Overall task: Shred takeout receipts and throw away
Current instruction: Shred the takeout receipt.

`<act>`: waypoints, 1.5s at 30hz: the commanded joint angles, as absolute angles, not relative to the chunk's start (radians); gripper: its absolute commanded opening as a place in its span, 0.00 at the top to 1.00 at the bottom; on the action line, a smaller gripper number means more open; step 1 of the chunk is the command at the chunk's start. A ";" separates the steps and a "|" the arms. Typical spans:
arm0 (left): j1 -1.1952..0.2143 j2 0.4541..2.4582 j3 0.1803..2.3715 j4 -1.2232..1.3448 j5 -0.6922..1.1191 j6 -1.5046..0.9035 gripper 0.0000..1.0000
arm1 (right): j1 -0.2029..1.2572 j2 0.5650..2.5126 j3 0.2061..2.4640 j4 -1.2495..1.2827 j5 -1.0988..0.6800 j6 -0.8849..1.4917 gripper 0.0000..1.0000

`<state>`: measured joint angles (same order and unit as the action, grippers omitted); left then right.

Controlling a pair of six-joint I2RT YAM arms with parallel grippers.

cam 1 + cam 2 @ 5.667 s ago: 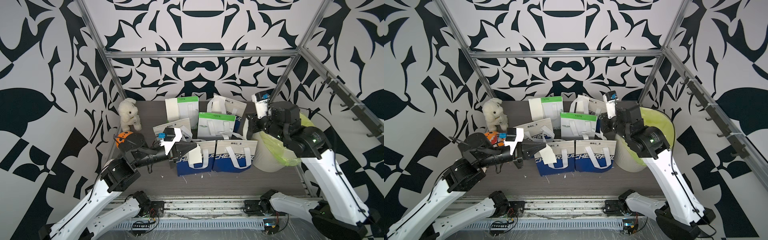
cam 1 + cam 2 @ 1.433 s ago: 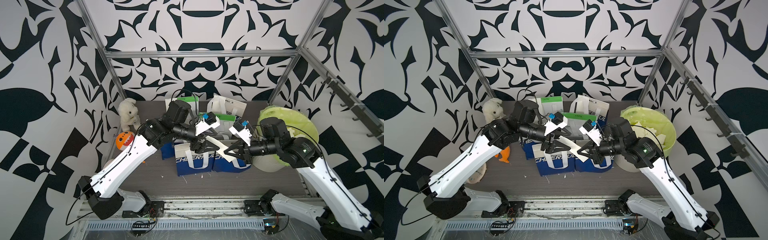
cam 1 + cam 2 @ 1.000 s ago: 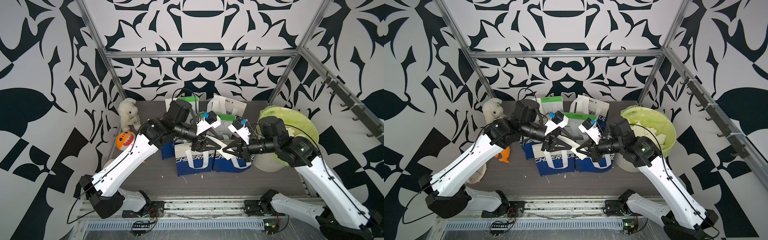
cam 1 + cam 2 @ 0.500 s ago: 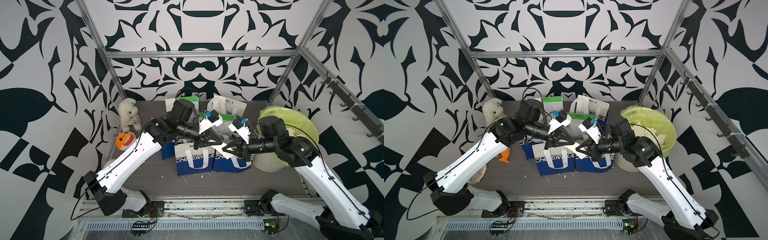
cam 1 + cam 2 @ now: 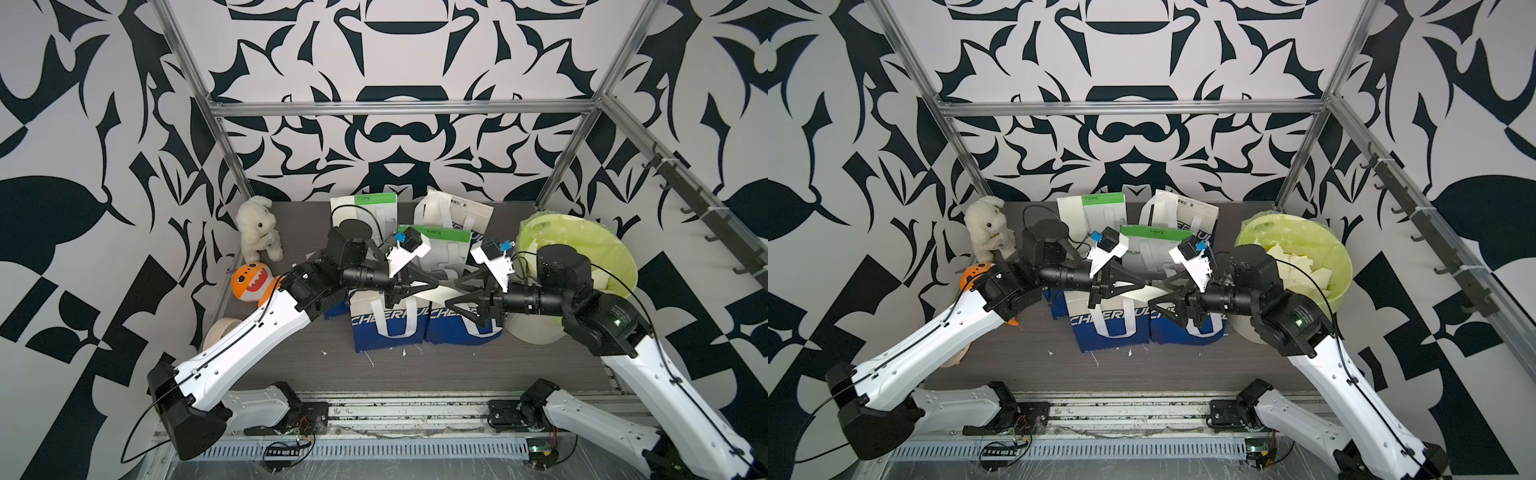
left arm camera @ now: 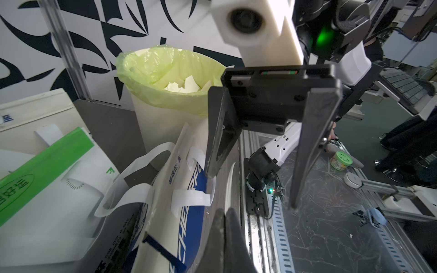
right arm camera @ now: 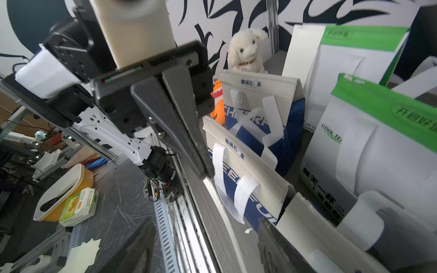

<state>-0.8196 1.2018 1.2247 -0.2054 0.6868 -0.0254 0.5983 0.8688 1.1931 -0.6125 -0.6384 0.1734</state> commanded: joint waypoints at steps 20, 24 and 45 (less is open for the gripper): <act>-0.821 1.106 1.028 0.243 0.652 -0.325 1.00 | 0.603 0.865 1.104 -0.283 -0.712 0.307 0.70; -0.821 1.109 1.023 0.240 0.654 -0.325 1.00 | 0.603 0.856 1.106 -0.264 -0.709 0.311 0.64; -0.822 1.117 1.018 0.246 0.666 -0.344 1.00 | 0.603 0.865 1.097 -0.217 -0.701 0.346 0.87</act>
